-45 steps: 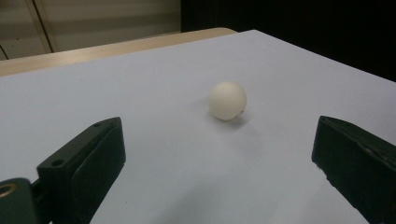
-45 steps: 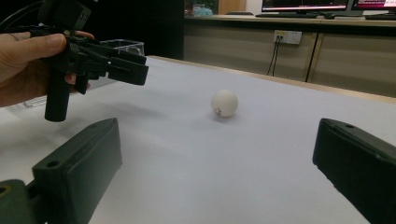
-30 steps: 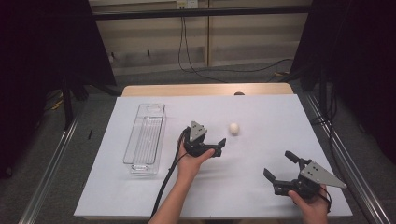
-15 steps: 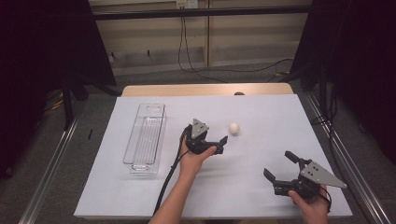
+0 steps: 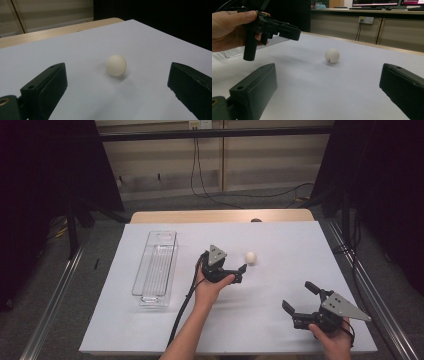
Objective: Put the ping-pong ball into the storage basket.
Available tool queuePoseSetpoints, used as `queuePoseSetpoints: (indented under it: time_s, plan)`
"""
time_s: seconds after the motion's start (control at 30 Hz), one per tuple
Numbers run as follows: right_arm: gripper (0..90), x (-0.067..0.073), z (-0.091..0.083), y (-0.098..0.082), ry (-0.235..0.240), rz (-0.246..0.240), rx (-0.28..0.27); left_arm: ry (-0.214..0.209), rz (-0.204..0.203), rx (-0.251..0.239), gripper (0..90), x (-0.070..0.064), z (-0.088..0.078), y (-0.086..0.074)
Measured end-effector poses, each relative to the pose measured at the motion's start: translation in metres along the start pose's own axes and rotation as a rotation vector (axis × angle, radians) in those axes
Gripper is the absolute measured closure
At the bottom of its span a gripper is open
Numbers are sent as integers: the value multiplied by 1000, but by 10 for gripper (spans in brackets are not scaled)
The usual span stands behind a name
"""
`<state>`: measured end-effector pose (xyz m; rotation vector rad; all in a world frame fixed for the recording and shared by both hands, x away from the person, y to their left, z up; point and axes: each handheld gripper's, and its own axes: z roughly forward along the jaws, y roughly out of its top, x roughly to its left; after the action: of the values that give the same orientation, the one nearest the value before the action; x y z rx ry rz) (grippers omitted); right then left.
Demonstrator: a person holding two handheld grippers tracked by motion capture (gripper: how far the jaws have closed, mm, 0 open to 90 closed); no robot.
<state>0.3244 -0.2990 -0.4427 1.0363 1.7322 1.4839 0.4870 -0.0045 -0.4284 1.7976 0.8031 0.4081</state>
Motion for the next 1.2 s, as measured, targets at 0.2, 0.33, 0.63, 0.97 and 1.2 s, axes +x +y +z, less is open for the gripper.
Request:
queuePoseSetpoints:
  time_s: [0.2, 0.33, 0.63, 0.97, 1.2]
  plan:
    - [8, -1, 0, 0, -4, -3, -2, 5, -7, 9, 27, 0, 4, -1]
    - [8, 0, 0, 0, -2, 1, 2, 1, -6, 12, 27, 1, 4, -1]
    - [8, 0, 1, 0, -5, 3, 3, 10, -11, 15, 29, 2, 6, -1]
    - [8, 0, 2, 0, 2, -3, 7, 15, -21, 13, 30, 2, 8, -2]
    - [8, 0, 2, 0, 2, -2, 4, 15, -5, 33, 30, 3, 10, -1]
